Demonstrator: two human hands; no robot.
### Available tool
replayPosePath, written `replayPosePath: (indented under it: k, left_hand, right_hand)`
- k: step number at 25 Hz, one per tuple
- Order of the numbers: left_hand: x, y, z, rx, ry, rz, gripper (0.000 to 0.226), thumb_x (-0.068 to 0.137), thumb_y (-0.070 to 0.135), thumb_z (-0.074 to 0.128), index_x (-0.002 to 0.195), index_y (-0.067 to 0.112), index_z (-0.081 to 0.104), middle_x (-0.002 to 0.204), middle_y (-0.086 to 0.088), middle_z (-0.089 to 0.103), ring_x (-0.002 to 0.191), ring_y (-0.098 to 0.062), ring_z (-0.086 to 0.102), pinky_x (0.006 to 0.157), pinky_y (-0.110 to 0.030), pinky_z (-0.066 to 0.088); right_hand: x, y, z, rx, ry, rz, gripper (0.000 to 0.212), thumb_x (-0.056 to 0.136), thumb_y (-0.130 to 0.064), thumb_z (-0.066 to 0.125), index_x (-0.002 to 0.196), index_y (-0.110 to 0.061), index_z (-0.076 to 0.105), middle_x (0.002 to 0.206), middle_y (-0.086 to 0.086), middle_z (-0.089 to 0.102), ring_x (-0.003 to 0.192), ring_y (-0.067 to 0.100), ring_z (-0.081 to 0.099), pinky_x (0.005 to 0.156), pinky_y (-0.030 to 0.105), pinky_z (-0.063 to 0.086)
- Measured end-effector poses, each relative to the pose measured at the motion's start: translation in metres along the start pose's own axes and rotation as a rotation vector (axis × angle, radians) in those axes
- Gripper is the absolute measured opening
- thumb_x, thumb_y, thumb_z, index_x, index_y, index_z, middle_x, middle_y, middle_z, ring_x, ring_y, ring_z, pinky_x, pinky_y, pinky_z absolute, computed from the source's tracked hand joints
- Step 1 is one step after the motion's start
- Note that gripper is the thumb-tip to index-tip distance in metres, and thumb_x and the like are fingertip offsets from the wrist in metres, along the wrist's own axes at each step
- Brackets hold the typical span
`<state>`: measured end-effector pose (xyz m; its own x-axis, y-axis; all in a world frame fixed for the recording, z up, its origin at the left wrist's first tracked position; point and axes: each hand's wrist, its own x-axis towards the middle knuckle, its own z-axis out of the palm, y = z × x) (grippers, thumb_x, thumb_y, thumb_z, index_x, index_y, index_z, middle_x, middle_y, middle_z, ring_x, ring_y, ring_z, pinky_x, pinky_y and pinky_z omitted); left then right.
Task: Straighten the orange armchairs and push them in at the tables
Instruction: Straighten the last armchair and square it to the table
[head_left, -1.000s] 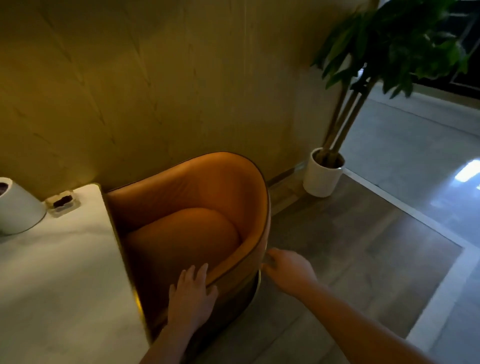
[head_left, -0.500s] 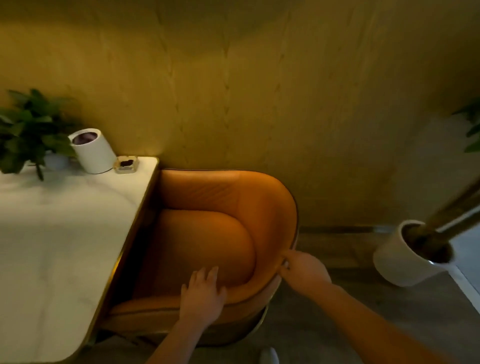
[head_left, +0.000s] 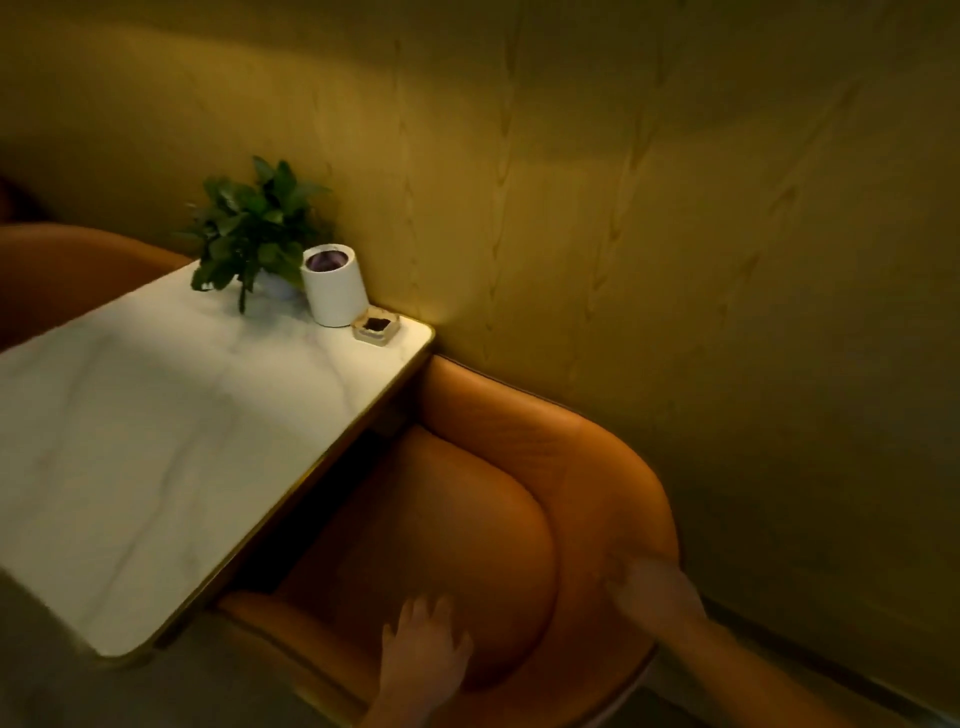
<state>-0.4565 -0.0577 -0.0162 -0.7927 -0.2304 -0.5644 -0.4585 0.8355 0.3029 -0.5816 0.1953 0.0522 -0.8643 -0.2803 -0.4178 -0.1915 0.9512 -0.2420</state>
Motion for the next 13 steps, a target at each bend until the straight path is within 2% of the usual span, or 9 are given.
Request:
replayPosePath:
  k: [3, 7, 10, 13]
  left_hand:
    - [0.008, 0.024, 0.016, -0.095, -0.003, -0.13, 0.068, 0.098, 0.053, 0.039, 0.156, 0.026, 0.019, 0.164, -0.003, 0.018, 0.152, -0.024, 0.013, 0.121, -0.056, 0.019]
    - [0.031, 0.048, 0.039, -0.198, 0.072, -0.298, 0.067, 0.097, 0.051, 0.041, 0.156, 0.025, 0.021, 0.163, -0.003, 0.02, 0.151, -0.025, 0.014, 0.12, -0.058, 0.02]
    - [0.046, 0.082, 0.054, -0.278, 0.159, -0.444, 0.062, 0.098, 0.047, 0.04, 0.154, 0.024, 0.026, 0.16, -0.006, 0.025, 0.15, -0.028, 0.019, 0.117, -0.059, 0.023]
    - [0.052, 0.12, 0.077, -0.394, 0.276, -0.577, 0.06, 0.099, 0.049, 0.038, 0.153, 0.027, 0.026, 0.158, -0.003, 0.029, 0.147, -0.025, 0.024, 0.116, -0.058, 0.025]
  right_hand:
    - [0.051, 0.02, -0.016, -0.107, -0.079, -0.062, 0.044, 0.098, -0.04, 0.045, 0.141, -0.026, 0.048, 0.144, 0.001, 0.05, 0.129, 0.02, 0.049, 0.105, 0.033, 0.04]
    - [0.121, 0.033, -0.025, -0.191, -0.147, -0.166, 0.044, 0.097, -0.041, 0.046, 0.14, -0.027, 0.049, 0.141, 0.0, 0.053, 0.126, 0.019, 0.051, 0.103, 0.034, 0.042]
    - [0.168, 0.044, -0.029, -0.262, -0.172, -0.379, 0.035, 0.098, -0.037, 0.049, 0.13, -0.024, 0.058, 0.131, 0.0, 0.06, 0.118, 0.017, 0.057, 0.098, 0.031, 0.045]
    - [0.199, 0.063, -0.031, -0.341, -0.196, -0.558, 0.033, 0.095, -0.036, 0.052, 0.124, -0.023, 0.061, 0.128, -0.001, 0.062, 0.117, 0.017, 0.058, 0.099, 0.03, 0.045]
